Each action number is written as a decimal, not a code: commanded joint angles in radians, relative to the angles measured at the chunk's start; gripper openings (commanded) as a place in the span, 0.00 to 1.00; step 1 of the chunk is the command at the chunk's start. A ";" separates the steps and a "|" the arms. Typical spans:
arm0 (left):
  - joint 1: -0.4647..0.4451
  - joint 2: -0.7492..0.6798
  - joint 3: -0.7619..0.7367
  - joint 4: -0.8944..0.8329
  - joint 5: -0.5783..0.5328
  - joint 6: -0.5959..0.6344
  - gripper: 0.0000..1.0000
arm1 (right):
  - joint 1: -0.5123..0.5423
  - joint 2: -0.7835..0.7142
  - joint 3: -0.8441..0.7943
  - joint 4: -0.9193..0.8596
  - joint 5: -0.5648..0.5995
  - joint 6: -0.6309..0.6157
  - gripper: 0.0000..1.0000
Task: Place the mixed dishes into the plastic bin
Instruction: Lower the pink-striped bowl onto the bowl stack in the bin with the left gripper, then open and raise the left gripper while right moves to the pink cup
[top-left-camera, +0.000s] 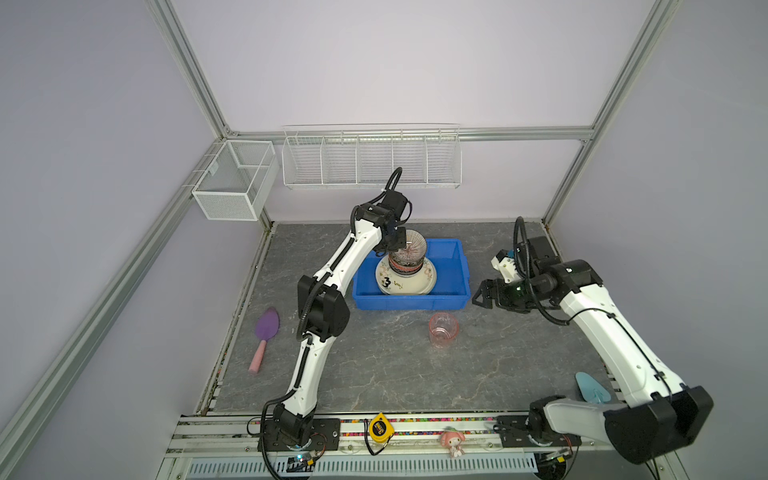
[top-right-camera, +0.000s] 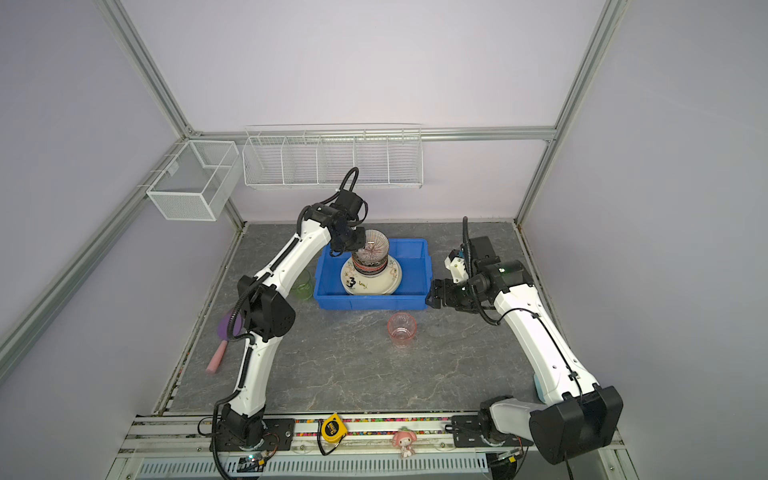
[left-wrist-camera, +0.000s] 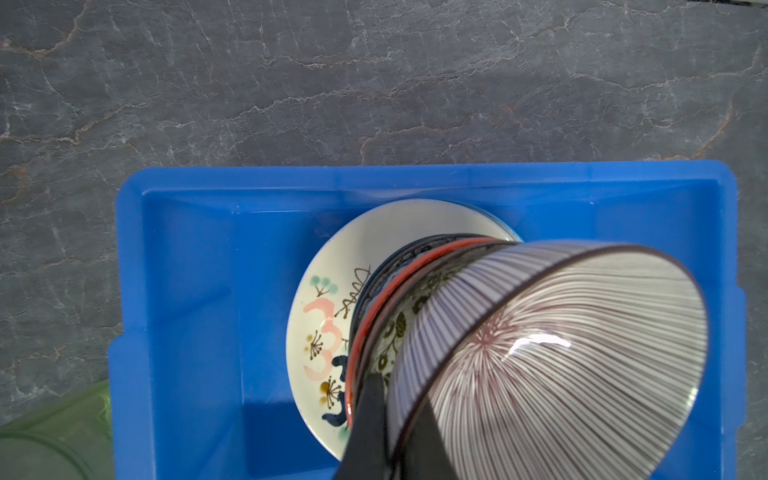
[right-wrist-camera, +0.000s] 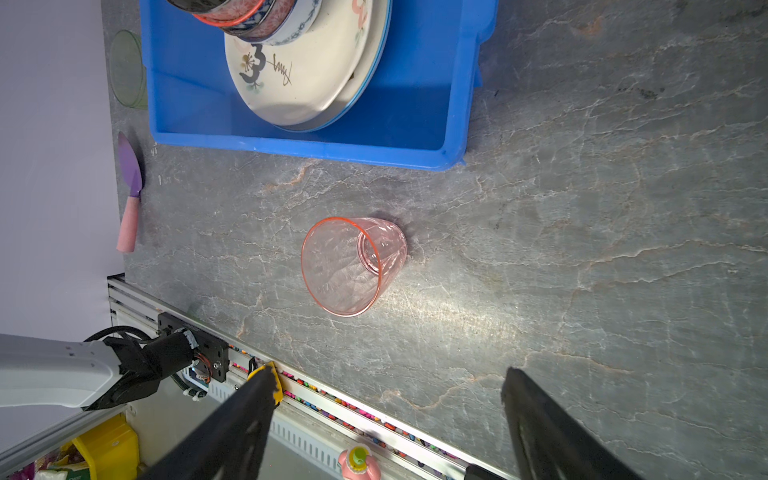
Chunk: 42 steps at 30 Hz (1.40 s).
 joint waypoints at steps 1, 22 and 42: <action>0.007 0.004 0.046 -0.007 0.011 0.003 0.06 | -0.006 0.009 -0.008 0.011 -0.020 -0.019 0.88; 0.007 -0.009 0.045 -0.030 0.000 -0.007 0.17 | -0.006 0.019 -0.007 0.015 -0.025 -0.022 0.88; 0.007 -0.061 0.046 -0.035 0.006 -0.013 0.64 | -0.007 0.016 0.001 0.000 -0.001 -0.024 0.88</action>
